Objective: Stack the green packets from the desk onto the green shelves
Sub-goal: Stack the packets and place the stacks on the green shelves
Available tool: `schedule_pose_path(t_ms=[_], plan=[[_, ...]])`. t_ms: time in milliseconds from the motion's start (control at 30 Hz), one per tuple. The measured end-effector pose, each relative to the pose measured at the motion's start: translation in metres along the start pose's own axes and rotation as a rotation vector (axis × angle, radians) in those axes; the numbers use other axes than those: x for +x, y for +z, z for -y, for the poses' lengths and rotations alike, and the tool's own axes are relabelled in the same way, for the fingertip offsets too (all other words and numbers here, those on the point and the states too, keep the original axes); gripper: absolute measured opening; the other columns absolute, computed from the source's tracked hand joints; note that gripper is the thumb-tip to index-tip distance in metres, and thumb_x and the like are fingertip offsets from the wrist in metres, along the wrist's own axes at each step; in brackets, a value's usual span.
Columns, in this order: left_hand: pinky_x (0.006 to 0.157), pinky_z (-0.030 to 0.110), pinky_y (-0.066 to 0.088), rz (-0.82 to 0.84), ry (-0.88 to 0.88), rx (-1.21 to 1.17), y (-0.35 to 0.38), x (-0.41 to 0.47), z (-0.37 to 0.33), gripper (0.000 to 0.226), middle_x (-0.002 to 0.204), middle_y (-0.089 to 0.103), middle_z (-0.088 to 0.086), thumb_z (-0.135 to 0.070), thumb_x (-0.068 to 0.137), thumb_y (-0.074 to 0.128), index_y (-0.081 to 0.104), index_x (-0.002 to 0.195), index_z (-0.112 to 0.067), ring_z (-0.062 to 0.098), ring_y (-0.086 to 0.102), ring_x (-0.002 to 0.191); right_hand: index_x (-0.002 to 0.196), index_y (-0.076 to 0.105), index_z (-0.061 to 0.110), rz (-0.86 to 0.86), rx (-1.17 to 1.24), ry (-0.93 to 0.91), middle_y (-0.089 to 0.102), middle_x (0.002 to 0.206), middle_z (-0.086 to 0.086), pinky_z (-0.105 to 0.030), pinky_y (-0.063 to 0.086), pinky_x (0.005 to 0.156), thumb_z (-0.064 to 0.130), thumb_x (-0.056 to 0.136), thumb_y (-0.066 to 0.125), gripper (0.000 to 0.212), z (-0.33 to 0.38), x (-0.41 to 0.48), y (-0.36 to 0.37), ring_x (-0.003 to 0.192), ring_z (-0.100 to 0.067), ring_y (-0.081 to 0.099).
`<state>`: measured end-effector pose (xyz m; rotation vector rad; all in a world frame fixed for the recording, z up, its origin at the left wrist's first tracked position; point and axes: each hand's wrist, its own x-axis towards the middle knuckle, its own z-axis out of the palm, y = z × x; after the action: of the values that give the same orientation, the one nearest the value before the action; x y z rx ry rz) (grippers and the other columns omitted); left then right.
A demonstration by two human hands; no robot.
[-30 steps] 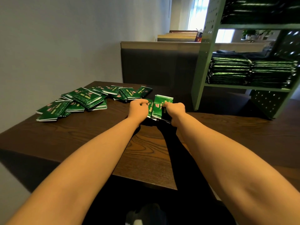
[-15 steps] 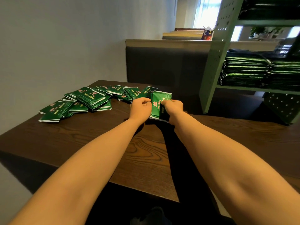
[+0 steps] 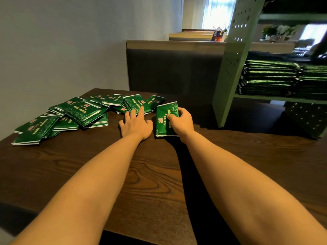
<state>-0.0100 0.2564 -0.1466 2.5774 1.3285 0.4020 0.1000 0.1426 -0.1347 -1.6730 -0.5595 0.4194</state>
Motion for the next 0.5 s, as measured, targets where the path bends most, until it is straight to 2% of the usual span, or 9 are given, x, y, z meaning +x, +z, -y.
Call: schedule_pose_path(t_ms=[133,300,400,500], plan=[[0.115,0.054,0.018,0.014,-0.022,0.041,0.001,0.0,0.001,0.062,0.16,0.015,0.013,-0.048,0.098,0.032,0.019,0.156,-0.029,0.033,0.009,0.148,0.133,0.058,0.012,0.008,-0.011,-0.012,0.066,0.119,-0.003,-0.032,0.052,0.085,0.015,0.098,0.067,0.036,-0.001,0.001,-0.002,0.099,-0.015,0.064],[0.112,0.052,0.028,-0.093,-0.027,-0.02,0.0,-0.003,0.0,0.049,0.145,0.038,0.017,-0.044,0.095,0.044,0.054,0.139,-0.025,0.038,0.031,0.135,0.132,0.059,0.012,0.002,-0.01,-0.013,0.067,0.113,-0.002,-0.023,0.051,0.068,0.015,0.098,0.067,0.034,-0.003,0.002,0.0,0.088,-0.011,0.064],[0.105,0.053,0.037,-0.178,-0.006,-0.071,-0.002,-0.007,-0.002,0.037,0.127,0.053,0.015,-0.037,0.094,0.049,0.071,0.118,-0.018,0.038,0.043,0.123,0.131,0.058,0.011,-0.013,0.005,-0.008,0.069,0.113,-0.003,-0.029,0.056,0.076,0.015,0.098,0.067,0.035,-0.004,0.002,0.0,0.092,-0.015,0.069],[0.098,0.051,0.042,-0.244,0.017,-0.137,-0.004,-0.01,-0.002,0.033,0.117,0.059,0.013,-0.037,0.096,0.053,0.075,0.099,-0.012,0.037,0.048,0.118,0.127,0.059,0.013,-0.011,0.022,0.002,0.07,0.112,-0.004,-0.035,0.06,0.083,0.014,0.097,0.067,0.031,-0.003,0.002,0.001,0.098,-0.02,0.072]])
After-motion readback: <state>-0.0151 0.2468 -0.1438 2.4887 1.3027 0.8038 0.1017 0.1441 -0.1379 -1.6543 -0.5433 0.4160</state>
